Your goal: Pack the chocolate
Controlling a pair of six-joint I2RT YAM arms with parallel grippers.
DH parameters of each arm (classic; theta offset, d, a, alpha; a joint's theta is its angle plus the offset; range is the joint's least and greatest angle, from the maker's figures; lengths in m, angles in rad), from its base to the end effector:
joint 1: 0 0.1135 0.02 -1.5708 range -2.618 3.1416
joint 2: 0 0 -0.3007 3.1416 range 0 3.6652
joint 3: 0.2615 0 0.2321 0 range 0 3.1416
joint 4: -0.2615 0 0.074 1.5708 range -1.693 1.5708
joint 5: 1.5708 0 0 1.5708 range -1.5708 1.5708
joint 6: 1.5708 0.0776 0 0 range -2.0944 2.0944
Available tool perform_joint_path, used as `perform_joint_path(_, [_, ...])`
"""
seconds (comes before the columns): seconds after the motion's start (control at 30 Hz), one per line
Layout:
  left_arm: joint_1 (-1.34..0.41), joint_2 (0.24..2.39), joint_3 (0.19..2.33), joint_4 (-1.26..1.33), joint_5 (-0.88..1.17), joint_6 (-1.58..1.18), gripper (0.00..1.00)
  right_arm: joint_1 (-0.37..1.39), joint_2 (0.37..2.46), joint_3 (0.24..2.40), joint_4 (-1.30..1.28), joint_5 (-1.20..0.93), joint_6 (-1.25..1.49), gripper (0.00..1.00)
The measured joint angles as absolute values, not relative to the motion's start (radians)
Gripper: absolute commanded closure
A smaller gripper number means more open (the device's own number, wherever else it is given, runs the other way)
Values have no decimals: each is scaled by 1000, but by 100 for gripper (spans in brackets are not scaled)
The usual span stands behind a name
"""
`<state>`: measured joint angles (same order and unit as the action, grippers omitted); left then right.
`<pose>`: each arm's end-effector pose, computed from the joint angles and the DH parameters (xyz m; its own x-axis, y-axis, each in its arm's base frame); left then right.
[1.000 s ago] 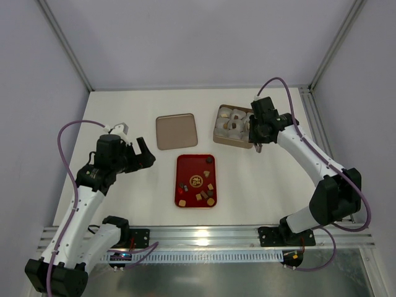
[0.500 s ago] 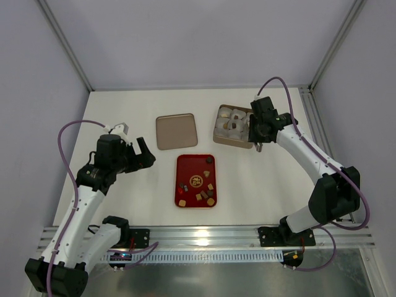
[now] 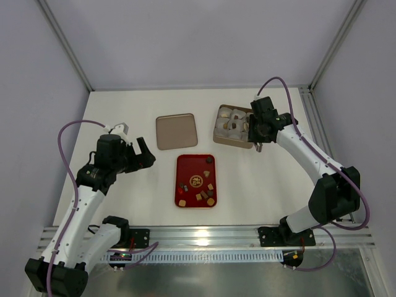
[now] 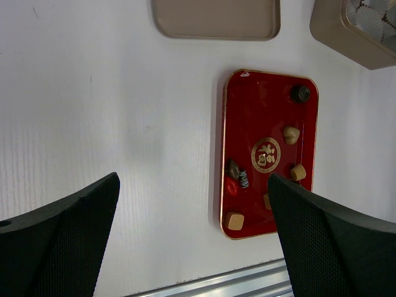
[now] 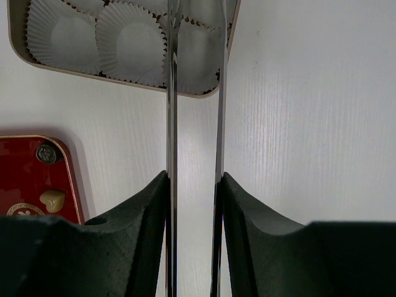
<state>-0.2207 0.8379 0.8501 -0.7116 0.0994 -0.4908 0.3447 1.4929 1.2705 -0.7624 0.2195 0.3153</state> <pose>0.1525 -0.0421 0.3024 -0.6916 -0.3255 -0.6448 -0.0386 0.9081 -0.4170 0.2987 0.0893 0.2976 -0.8126 0.0298 -0.5820 0.0374 0.9993 -0.0010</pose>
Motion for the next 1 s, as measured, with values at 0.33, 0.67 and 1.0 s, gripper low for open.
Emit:
perform_joint_path(0.33, [-220, 838, 850, -712, 99, -491, 0, 353, 1460, 1267, -764, 176, 316, 60])
perform_joint_path(0.67, [-220, 843, 850, -712, 99, -491, 0, 611, 1317, 1218, -774, 144, 340, 61])
perform_joint_path(1.0, [-220, 843, 850, -712, 99, -491, 0, 1006, 1320, 1189, -801, 119, 448, 61])
